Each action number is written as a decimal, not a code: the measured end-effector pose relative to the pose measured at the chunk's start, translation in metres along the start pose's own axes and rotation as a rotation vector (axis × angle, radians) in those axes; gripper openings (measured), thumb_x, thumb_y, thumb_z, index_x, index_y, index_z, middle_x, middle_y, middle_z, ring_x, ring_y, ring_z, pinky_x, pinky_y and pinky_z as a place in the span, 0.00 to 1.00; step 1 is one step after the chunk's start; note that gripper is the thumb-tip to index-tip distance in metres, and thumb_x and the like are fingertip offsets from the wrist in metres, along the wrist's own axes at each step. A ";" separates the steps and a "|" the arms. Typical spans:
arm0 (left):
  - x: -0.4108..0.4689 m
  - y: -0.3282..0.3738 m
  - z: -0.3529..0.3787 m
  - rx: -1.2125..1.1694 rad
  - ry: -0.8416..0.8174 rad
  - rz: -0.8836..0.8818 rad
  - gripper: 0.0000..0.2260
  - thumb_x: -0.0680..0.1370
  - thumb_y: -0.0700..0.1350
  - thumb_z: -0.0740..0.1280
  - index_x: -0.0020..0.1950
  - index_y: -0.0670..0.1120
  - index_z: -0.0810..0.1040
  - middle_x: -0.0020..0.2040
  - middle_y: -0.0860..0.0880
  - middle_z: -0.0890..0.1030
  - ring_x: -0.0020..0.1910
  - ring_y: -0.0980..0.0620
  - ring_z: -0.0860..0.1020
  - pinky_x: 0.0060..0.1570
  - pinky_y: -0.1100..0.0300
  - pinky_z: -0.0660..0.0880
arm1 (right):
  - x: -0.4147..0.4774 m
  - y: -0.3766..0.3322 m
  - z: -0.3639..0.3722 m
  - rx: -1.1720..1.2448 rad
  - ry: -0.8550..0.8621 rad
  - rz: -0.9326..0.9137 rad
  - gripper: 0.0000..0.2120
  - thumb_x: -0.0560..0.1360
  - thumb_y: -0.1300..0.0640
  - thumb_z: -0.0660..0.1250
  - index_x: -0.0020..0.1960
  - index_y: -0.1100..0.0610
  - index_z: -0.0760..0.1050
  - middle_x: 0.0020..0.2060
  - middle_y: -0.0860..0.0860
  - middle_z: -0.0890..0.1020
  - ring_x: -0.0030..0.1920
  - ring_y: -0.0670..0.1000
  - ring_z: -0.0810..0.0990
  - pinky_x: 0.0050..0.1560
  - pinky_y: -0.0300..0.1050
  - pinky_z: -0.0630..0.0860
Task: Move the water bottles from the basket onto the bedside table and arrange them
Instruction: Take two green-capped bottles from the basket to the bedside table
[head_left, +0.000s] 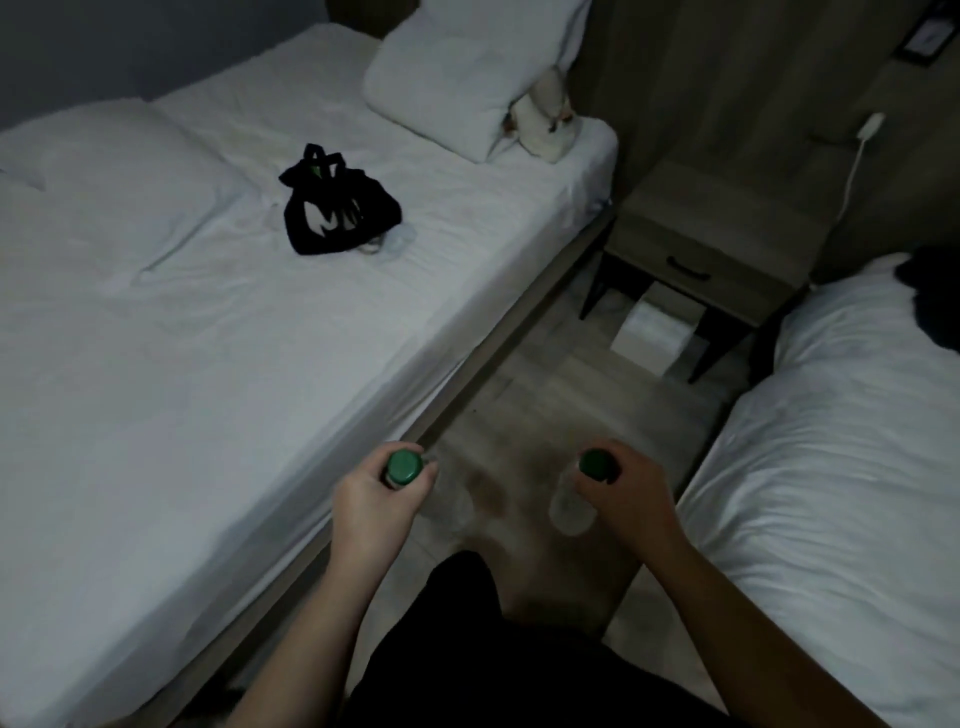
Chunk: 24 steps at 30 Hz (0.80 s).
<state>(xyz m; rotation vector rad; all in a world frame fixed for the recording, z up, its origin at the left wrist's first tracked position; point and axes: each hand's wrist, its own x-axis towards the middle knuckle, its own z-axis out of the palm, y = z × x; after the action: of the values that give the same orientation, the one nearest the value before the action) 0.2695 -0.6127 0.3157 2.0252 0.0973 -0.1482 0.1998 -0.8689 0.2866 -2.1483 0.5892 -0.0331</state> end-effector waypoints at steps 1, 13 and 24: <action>0.014 0.005 0.008 0.000 -0.009 0.006 0.09 0.69 0.43 0.76 0.40 0.56 0.79 0.35 0.62 0.82 0.35 0.68 0.78 0.36 0.75 0.71 | 0.010 0.002 -0.005 0.029 0.020 0.019 0.09 0.69 0.57 0.74 0.44 0.47 0.77 0.36 0.41 0.78 0.37 0.36 0.75 0.35 0.27 0.69; 0.209 0.086 0.097 0.118 -0.260 0.141 0.07 0.69 0.43 0.75 0.44 0.51 0.81 0.38 0.54 0.83 0.39 0.59 0.80 0.40 0.63 0.77 | 0.193 -0.005 -0.061 0.078 0.253 0.189 0.07 0.71 0.55 0.73 0.45 0.48 0.75 0.36 0.40 0.78 0.37 0.38 0.76 0.32 0.26 0.70; 0.360 0.173 0.193 0.265 -0.413 0.460 0.11 0.68 0.42 0.77 0.47 0.51 0.81 0.40 0.55 0.82 0.39 0.58 0.80 0.41 0.61 0.79 | 0.316 -0.008 -0.121 0.217 0.469 0.319 0.10 0.69 0.57 0.74 0.42 0.44 0.76 0.36 0.41 0.80 0.36 0.34 0.79 0.34 0.29 0.73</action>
<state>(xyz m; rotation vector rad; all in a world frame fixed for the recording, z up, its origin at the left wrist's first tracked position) 0.6366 -0.8605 0.3310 2.1783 -0.6737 -0.2939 0.4551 -1.0894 0.3078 -1.8169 1.1388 -0.4145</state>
